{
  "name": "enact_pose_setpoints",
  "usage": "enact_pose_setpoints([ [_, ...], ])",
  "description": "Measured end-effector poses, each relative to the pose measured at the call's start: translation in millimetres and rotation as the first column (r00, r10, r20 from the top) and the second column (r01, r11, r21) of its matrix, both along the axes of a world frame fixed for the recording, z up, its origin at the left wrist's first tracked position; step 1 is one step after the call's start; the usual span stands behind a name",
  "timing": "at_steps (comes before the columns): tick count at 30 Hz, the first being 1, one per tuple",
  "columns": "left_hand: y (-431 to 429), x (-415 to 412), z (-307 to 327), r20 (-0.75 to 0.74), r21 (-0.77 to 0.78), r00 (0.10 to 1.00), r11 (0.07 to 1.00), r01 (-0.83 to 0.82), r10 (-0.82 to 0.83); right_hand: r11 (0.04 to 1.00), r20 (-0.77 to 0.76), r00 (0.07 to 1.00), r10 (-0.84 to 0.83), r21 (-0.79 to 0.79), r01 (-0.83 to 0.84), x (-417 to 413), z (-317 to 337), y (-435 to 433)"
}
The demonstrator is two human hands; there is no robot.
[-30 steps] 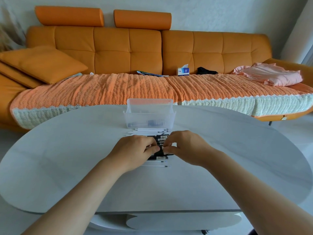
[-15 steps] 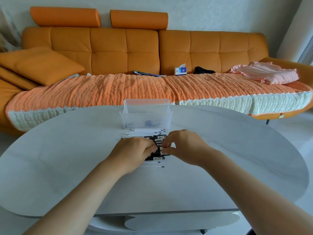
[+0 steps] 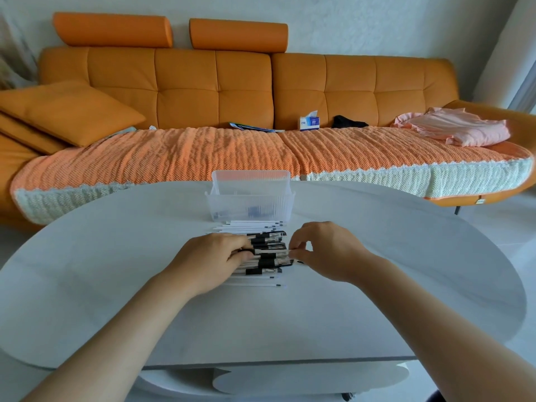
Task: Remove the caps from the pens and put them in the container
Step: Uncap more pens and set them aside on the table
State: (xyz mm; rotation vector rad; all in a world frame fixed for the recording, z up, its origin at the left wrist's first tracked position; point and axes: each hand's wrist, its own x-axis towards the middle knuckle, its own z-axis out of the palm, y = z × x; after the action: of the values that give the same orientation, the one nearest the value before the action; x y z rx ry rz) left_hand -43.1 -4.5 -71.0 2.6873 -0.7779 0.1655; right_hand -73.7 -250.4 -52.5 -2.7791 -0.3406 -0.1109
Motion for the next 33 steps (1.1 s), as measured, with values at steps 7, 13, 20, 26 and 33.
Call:
enact_pose_setpoints([
  [7, 43, 4, 11, 0.078, 0.029, 0.977, 0.979, -0.204, 0.201, 0.992, -0.011, 0.993, -0.114, -0.050, 0.113, -2, 1, -11],
  [13, 32, -2, 8, 0.245, -0.132, 0.959, 0.984, -0.116, 0.146, 1.000, 0.011, 1.000, -0.008, 0.006, 0.008, -4, -3, 3],
  [20, 1, -7, -2, 0.202, -0.074, 0.978, 0.995, 0.072, -0.056, 0.994, 0.067, 0.996, 0.058, 0.086, -0.064, -4, -5, 17],
  [26, 1, -6, -7, 0.076, -0.045, 0.995, 0.997, 0.063, -0.059, 0.999, 0.027, 0.999, 0.031, 0.030, -0.031, -2, -5, 6],
  [33, -1, -13, -7, -0.003, 0.016, 0.994, 0.994, 0.110, -0.110, 0.981, 0.000, 0.985, -0.173, 0.088, 0.172, 7, -4, -20],
])
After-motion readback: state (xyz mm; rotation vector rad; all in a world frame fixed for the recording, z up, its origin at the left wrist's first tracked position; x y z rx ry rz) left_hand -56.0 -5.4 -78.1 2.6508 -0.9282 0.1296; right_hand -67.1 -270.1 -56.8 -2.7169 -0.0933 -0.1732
